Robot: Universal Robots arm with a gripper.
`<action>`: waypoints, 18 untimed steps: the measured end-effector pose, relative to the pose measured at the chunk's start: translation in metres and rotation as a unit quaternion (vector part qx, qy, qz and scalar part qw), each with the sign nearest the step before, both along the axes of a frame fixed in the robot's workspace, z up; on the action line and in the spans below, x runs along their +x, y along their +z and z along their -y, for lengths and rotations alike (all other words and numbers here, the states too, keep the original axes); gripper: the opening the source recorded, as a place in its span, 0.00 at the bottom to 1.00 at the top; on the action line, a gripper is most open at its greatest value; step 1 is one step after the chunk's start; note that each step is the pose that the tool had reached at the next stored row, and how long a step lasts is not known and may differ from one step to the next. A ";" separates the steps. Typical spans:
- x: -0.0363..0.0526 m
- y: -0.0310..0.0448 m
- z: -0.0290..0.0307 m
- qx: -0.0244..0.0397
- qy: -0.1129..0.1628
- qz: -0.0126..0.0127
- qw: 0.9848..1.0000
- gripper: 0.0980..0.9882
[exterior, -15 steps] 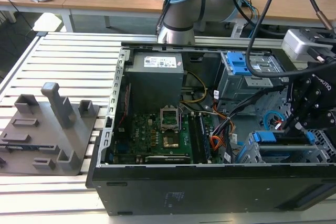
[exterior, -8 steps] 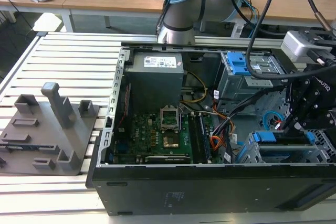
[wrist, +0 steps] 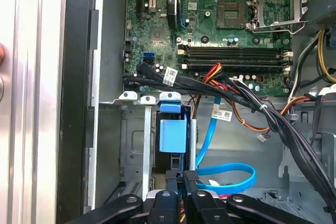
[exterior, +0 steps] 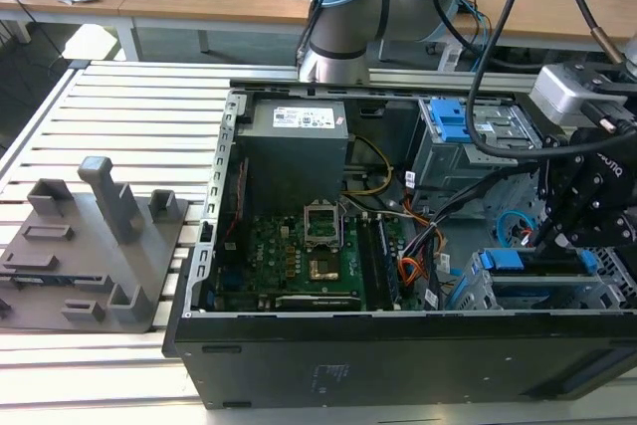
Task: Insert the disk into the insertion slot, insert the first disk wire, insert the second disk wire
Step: 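Insert the second disk wire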
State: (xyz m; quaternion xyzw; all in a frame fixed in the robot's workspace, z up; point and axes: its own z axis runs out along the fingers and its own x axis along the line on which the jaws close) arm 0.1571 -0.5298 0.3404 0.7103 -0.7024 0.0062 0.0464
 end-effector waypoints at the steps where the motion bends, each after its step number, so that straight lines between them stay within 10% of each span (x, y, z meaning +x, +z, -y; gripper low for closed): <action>1: 0.0000 -0.0008 0.0000 0.000 0.001 0.000 1.000 0.07; 18: 0.0000 -0.0087 0.0000 0.000 0.004 0.000 1.000 0.07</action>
